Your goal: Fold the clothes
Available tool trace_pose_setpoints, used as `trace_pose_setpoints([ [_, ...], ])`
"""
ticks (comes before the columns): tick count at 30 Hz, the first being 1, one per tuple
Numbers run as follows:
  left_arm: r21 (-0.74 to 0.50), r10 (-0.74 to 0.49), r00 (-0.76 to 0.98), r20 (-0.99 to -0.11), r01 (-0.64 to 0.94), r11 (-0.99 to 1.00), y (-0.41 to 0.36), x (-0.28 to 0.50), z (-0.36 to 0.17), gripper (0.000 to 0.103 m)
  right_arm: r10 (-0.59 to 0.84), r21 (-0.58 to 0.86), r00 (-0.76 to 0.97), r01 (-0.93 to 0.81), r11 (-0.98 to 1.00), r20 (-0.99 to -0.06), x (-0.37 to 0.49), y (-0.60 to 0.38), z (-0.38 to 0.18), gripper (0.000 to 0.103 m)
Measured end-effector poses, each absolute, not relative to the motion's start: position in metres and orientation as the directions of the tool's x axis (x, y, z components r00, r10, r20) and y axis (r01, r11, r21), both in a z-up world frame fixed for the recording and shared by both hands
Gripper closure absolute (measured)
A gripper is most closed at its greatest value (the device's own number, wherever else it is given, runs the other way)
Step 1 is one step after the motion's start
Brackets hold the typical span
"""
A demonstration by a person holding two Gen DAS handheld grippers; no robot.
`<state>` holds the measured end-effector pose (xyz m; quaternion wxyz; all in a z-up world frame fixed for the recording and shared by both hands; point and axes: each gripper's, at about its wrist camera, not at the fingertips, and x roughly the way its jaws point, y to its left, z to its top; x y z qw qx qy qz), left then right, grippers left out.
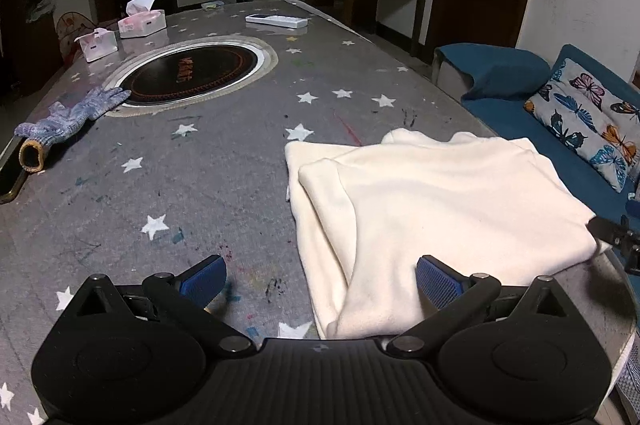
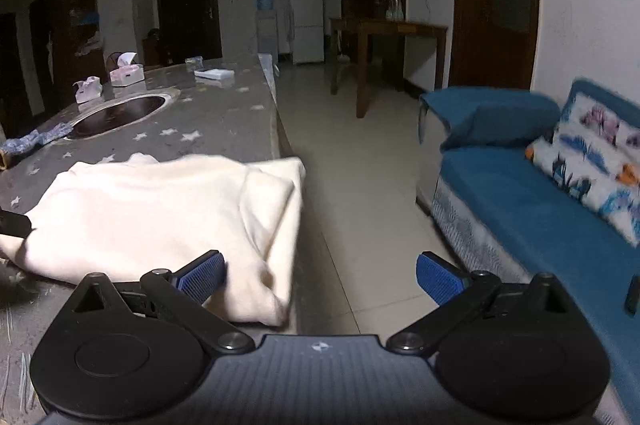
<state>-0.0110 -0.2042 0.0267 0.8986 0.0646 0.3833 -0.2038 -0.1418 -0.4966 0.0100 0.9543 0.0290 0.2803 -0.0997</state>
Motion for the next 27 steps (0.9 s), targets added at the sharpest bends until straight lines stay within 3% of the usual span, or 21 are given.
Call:
trace_pose_setpoints([
  [6,-0.039,-0.314,0.621,-0.718,0.415,0.909,-0.205,-0.011,0.026,0.000,-0.078,-0.018,0.858,0.079,0.997,-0.508,-0.132,-0.464,0.021,0.000],
  [11,-0.043,-0.316,0.613,-0.724,0.416,0.908,-0.205,-0.011,0.025,0.000,-0.047,-0.077,0.831,0.005,0.997,-0.554,-0.120,-0.439,0.009,0.000],
  [20,-0.066,-0.324,0.601,-0.731,0.410,0.910,-0.202,-0.009,0.021,0.000,-0.047,-0.120,0.864,-0.016,0.993,-0.502,-0.116,-0.424,0.022,0.000],
  [27,-0.066,-0.325,0.598,-0.732,0.413,0.908,-0.201,-0.010,0.018,0.000,-0.016,-0.128,0.842,-0.063,0.990,-0.540,-0.098,-0.410,0.011,0.000],
])
